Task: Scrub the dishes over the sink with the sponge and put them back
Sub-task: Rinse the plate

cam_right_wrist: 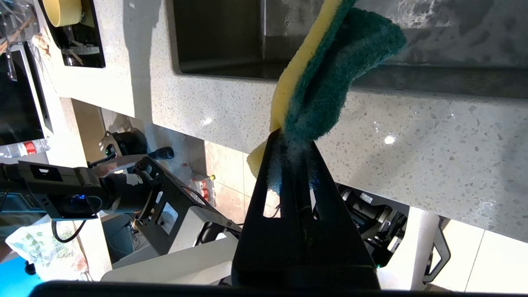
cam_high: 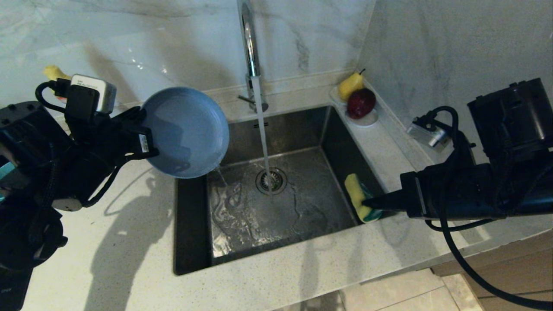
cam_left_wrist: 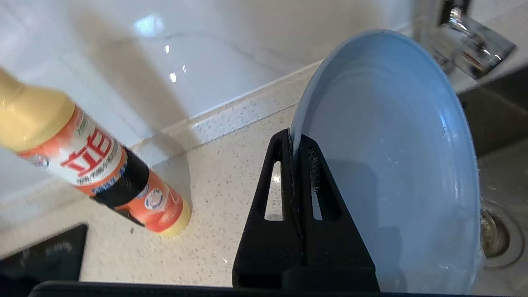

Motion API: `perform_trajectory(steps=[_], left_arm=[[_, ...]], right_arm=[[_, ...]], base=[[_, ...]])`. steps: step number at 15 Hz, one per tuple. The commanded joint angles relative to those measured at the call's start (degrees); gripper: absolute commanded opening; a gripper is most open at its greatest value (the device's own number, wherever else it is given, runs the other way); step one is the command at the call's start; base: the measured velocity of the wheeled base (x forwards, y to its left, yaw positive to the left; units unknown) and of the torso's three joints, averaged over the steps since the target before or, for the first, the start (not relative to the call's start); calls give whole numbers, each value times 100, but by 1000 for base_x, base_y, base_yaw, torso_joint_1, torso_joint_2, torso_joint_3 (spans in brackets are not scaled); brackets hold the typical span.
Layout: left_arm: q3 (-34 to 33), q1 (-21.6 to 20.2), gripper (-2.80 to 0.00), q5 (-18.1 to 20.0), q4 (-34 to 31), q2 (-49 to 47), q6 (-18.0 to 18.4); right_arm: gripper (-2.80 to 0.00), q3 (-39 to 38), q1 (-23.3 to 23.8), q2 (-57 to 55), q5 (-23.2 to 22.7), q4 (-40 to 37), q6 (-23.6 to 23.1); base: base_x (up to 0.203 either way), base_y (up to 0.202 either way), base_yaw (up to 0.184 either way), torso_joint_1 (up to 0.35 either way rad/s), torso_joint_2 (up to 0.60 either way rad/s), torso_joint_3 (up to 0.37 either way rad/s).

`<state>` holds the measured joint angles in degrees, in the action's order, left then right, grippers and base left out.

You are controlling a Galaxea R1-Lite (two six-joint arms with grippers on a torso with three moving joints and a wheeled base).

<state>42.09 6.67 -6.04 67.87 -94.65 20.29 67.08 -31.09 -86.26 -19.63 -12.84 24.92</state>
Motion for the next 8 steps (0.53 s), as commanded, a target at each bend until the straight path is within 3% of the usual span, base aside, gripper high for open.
perform_trajectory(steps=[1, 6, 8], left_arm=[[-220, 1, -280, 91, 344, -5, 218], [-324, -8, -280, 121, 508, 60, 318], [-309, -27, -280, 97, 185, 53, 39]], right_arm=[[-280, -3, -3, -23, -6, -8, 13], [-280, -11, -3, 31, -15, -17, 13], [-280, -74, -3, 66, -7, -8, 13]], base=[[0, 0, 0, 0, 0, 0], [0, 0, 0, 0, 0, 0], [0, 0, 0, 0, 0, 0]])
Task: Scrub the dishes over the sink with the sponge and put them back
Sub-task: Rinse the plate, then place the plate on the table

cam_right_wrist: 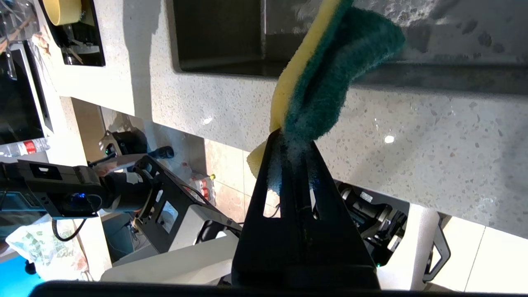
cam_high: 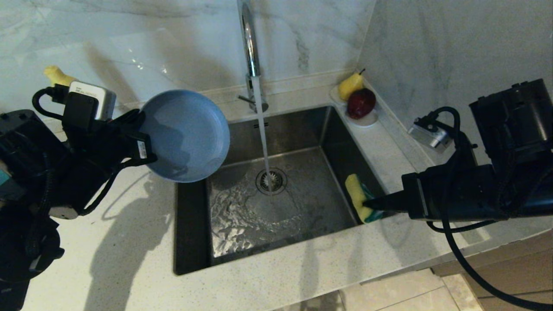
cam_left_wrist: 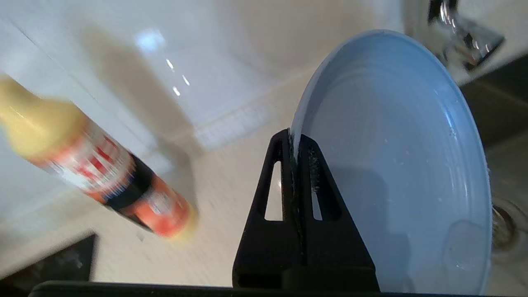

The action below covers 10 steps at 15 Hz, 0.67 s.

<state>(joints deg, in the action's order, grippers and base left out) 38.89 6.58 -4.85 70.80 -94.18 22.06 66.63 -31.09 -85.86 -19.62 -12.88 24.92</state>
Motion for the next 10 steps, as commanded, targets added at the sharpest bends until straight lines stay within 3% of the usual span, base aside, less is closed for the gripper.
perform_trajectory(steps=[1, 3, 8, 10], left_arm=[[60, -75, -280, -51, -553, 13, -521], [365, -223, -280, -64, -1738, 87, -1313], [2177, -951, -280, 151, -5651, 523, -4292], [2334, -1319, -280, 148, -6348, 882, -4759]], right_arm=[[-280, -43, -3, 35, -16, -11, 13], [-280, -44, -3, 52, -7, -13, 13], [-280, -52, 138, -2, -7, -10, -40], [-280, -123, 138, -1, -7, -4, -40]], base=[[0, 0, 0, 0, 0, 0], [0, 0, 0, 0, 0, 0], [0, 0, 0, 0, 0, 0], [0, 0, 0, 0, 0, 0]])
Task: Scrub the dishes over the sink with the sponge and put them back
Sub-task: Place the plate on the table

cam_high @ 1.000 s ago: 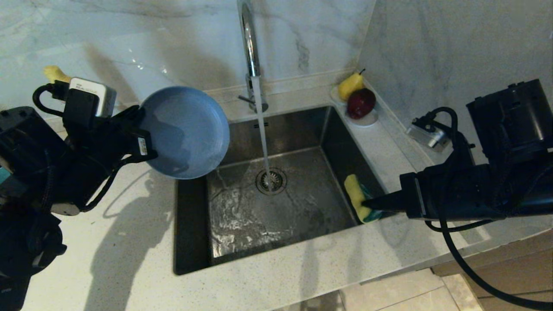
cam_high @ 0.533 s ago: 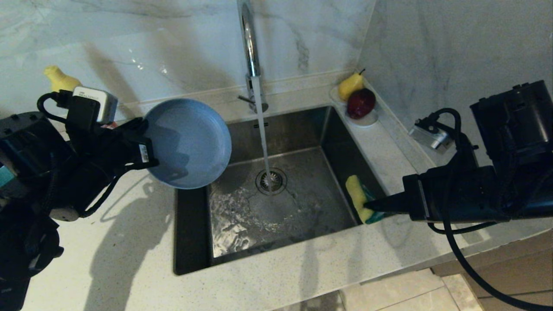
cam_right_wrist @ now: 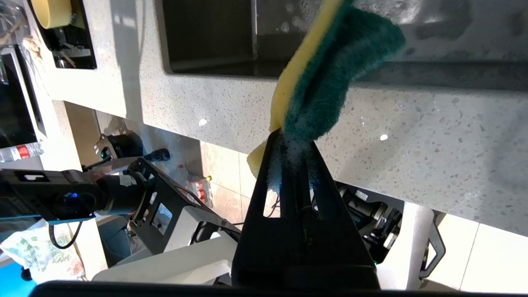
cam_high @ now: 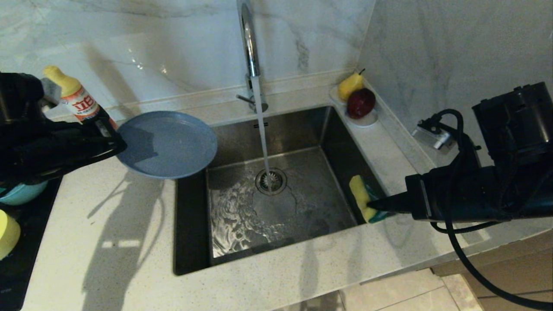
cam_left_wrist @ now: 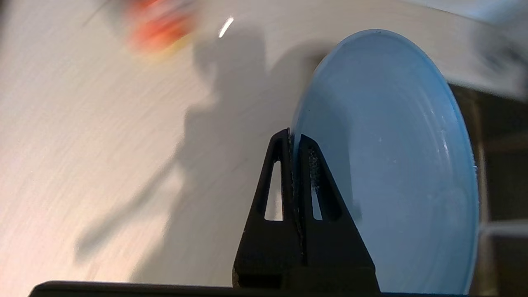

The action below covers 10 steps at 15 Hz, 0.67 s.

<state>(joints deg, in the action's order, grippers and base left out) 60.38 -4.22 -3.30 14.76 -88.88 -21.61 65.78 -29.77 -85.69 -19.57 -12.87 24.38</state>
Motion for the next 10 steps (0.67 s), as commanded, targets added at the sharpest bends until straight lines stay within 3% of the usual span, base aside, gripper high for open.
perform_trajectory(steps=[1, 3, 5, 6, 10], left_arm=[[173, -378, -280, -11, -1029, 534, -478], [2, -729, -280, -143, -1170, 607, -528], [-140, -865, -280, -964, -1130, 584, -525], [-201, -978, -280, -1143, -1118, 513, -526], [-623, -1292, -280, -961, -250, 29, -467]], right_arm=[[-280, -48, 5, -26, -12, -14, 21], [-280, -61, -1, 21, -1, -21, 23], [-280, -27, -3, 59, 32, -49, -4], [-280, 4, -3, 26, 32, -49, -4], [-280, 65, -46, -79, 32, -40, -21]], base=[[0, 0, 0, 0, 0, 0], [0, 0, 0, 0, 0, 0], [0, 0, 0, 0, 0, 0], [0, 0, 0, 0, 0, 0], [0, 0, 0, 0, 0, 0]])
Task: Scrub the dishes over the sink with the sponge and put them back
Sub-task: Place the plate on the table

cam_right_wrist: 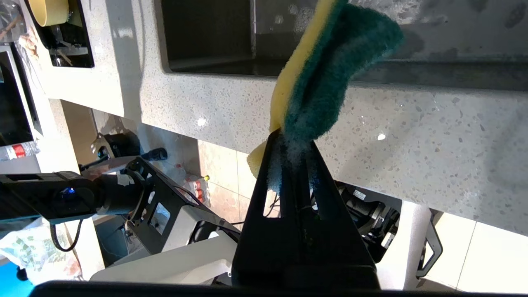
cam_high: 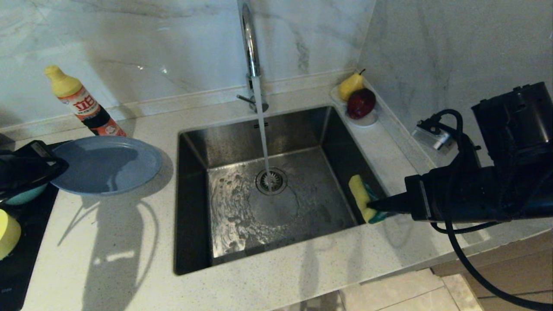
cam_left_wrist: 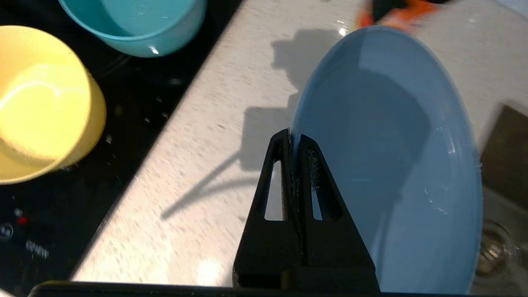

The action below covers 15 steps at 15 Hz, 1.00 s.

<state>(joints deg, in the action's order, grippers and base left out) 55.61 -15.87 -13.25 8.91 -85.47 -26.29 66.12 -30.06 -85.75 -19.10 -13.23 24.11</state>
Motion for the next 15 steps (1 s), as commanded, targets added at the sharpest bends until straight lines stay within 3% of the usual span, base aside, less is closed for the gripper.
perform_trajectory(steps=[1, 4, 5, 8, 15], left_arm=[[-191, -209, -280, 197, 541, -500, 24], [-284, -554, -280, 1470, 686, -835, 94], [-276, -662, -280, 1685, 700, -989, 102], [-257, -851, -280, 1896, 711, -1417, 200], [-110, -1155, -280, 1951, 808, -1637, 344]], right_arm=[[-280, 68, -17, -118, -15, -5, 5], [-280, 85, -26, -203, -15, 31, -17], [-280, 85, -26, -218, -21, 31, -79], [-280, 69, -26, -249, -50, 22, -135], [-280, 77, -26, -212, -62, 5, -126]], base=[[0, 0, 0, 0, 0, 0], [0, 0, 0, 0, 0, 0], [0, 0, 0, 0, 0, 0], [0, 0, 0, 0, 0, 0], [0, 0, 0, 0, 0, 0]])
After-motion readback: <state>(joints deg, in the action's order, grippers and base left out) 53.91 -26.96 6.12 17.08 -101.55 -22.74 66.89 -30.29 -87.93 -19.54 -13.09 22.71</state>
